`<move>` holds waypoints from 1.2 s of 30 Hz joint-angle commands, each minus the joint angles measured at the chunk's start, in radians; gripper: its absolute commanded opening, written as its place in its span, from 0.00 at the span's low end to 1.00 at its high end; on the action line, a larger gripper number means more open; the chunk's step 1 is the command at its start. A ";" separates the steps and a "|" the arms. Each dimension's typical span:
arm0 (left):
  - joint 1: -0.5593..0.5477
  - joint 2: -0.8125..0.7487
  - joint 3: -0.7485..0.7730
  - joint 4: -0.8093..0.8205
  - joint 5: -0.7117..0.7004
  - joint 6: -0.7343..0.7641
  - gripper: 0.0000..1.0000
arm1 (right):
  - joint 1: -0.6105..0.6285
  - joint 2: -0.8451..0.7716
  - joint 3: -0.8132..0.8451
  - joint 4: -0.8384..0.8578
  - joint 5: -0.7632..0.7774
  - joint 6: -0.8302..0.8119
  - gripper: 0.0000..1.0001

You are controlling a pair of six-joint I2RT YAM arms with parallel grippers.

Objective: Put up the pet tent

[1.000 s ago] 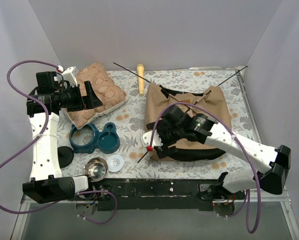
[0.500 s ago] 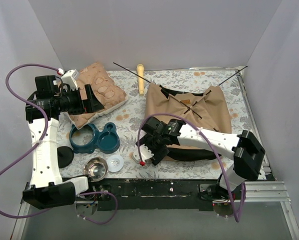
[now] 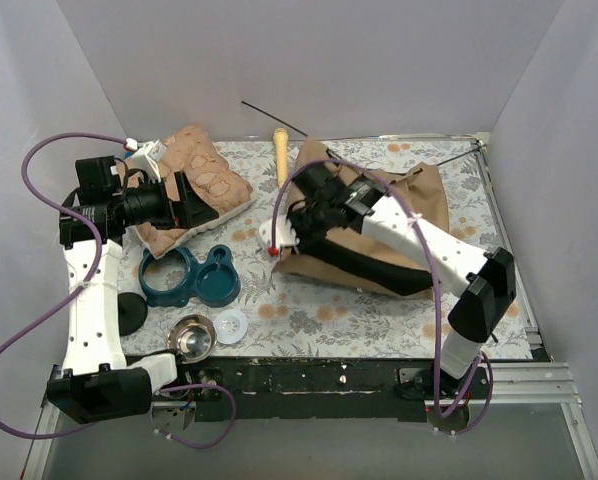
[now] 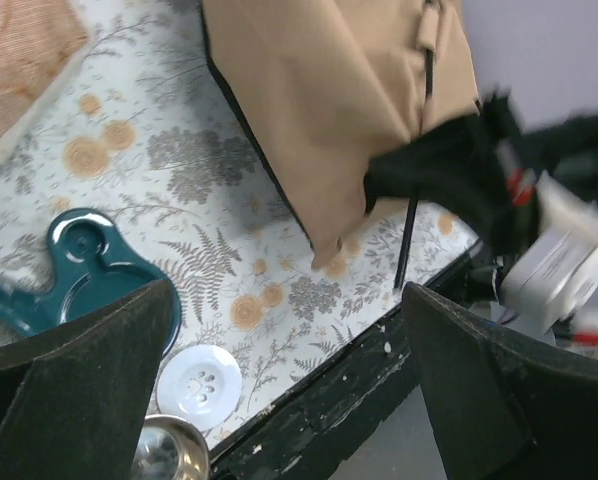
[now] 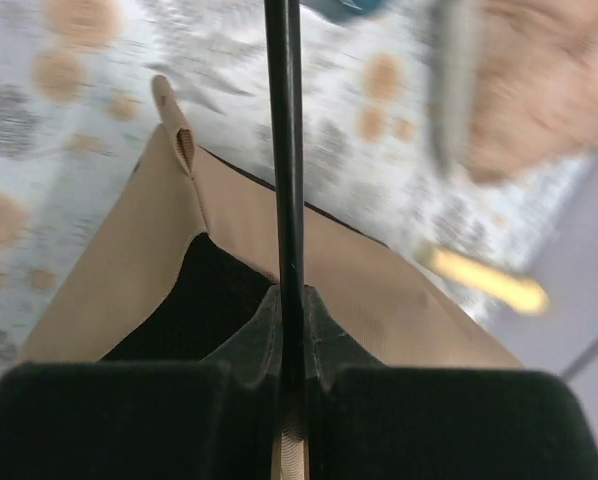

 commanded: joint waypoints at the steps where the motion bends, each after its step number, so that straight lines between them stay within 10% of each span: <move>1: 0.001 -0.123 -0.127 0.287 0.212 -0.047 0.98 | -0.119 -0.076 0.130 0.003 -0.087 0.093 0.01; 15: -0.131 -0.413 -0.690 1.017 0.299 -0.127 0.86 | -0.176 -0.176 0.162 0.211 -0.127 0.300 0.01; 21: -0.314 -0.380 -0.721 1.122 0.167 -0.119 0.76 | -0.176 -0.121 0.272 0.230 -0.134 0.407 0.01; 36: -0.326 -0.369 -0.732 1.304 0.079 -0.276 0.52 | -0.120 -0.053 0.380 0.227 -0.128 0.437 0.01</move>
